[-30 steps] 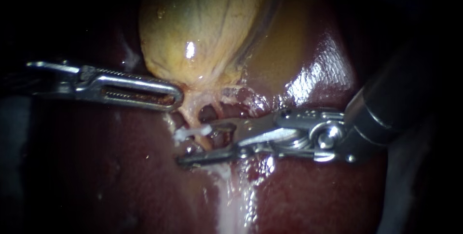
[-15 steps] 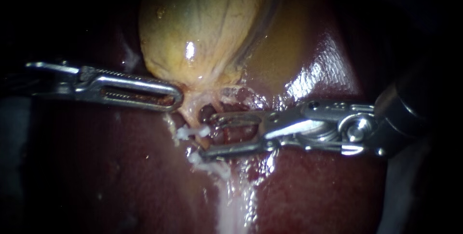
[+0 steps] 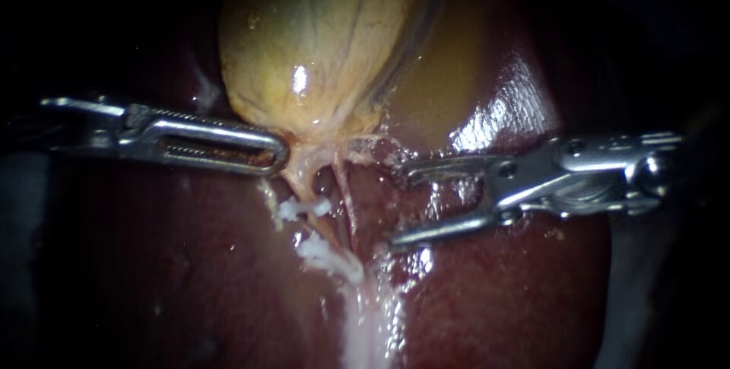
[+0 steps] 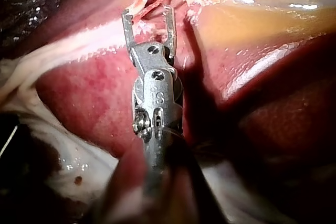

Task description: Going back third clip left tube

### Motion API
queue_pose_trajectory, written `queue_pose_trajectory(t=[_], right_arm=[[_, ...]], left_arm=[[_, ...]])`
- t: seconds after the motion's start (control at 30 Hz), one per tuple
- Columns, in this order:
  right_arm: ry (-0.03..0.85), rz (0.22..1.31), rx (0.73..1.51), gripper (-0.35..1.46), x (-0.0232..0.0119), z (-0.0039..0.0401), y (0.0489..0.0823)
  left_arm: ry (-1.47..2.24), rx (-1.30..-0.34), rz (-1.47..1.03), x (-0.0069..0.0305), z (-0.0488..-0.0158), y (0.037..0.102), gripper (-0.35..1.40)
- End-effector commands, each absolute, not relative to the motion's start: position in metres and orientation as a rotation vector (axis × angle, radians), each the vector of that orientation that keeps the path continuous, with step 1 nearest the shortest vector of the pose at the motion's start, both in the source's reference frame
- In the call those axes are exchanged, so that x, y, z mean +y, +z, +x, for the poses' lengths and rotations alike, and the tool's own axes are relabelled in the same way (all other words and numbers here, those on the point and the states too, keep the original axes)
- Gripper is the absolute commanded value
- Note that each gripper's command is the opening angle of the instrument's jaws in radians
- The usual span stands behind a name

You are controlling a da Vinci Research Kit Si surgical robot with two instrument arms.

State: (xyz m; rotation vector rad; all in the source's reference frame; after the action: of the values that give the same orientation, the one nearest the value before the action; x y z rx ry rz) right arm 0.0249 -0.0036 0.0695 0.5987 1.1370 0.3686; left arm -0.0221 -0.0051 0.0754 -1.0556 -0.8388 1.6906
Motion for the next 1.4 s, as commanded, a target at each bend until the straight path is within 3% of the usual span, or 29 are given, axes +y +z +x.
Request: queue_pose_trajectory(t=[0.03,0.7,1.4], right_arm=[[0.365,0.598,1.138,0.49,-0.0036,0.0247,0.0693],[0.323,0.584,1.150,0.49,-0.0033,0.0227,0.0686],[0.320,0.589,1.151,0.49,-0.0032,0.0218,0.0679]], left_arm=[[1.691,-0.840,-1.056,-0.0051,-0.0221,0.0754,-0.35],[1.690,-0.831,-1.056,-0.0049,-0.0234,0.0765,-0.35],[1.707,-0.827,-1.039,-0.0047,-0.0283,0.0799,-0.35]])
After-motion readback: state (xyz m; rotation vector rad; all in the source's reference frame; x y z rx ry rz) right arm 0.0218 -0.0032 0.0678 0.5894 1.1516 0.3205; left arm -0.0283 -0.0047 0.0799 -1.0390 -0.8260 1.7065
